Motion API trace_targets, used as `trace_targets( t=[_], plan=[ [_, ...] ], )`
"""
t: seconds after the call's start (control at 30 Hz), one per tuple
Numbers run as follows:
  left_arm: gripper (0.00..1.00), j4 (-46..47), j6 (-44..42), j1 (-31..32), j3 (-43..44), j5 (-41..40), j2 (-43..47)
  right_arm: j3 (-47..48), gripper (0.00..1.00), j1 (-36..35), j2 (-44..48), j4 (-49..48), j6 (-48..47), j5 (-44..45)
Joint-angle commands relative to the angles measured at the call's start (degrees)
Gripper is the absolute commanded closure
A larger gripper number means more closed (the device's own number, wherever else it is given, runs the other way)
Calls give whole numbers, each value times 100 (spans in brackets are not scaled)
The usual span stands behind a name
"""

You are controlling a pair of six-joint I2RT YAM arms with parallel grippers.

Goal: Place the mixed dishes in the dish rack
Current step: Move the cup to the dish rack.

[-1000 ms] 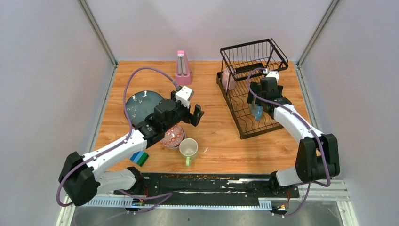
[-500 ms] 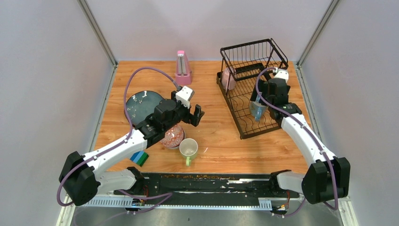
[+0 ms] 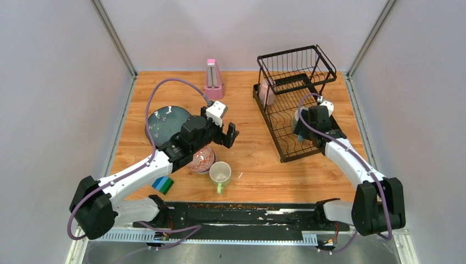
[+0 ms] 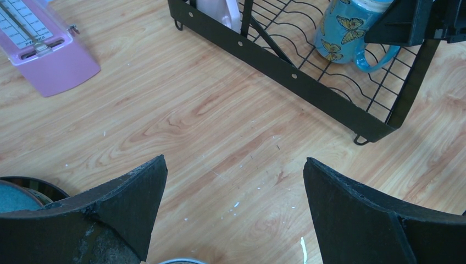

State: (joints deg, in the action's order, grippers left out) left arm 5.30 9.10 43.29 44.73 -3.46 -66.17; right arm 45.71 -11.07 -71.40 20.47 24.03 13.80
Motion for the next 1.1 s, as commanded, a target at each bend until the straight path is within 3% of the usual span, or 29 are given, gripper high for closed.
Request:
trace_targets(
  t=[0.0,0.23,0.37,0.53,0.83,1.07],
  plan=[
    [0,112,89,-40,201,40,17,-134,35,154,-128,-839,97,-171],
    [0,18,101,-40,161,-11,108,-722,42,427,-153,-2550,-357,-502],
    [0,29,84,-39,97,-31,150,-797,53,622,-311,-3003,-677,-1014],
    [0,23,100,-40,106,-21,154,-1061,55,836,-451,-3700,-1027,-1264],
    [0,7,107,-39,120,21,139,-915,60,1294,-785,-4080,-1824,-2281],
    [0,29,152,-40,139,86,117,-610,60,1533,-1358,-4631,-2183,-2442]
  ],
)
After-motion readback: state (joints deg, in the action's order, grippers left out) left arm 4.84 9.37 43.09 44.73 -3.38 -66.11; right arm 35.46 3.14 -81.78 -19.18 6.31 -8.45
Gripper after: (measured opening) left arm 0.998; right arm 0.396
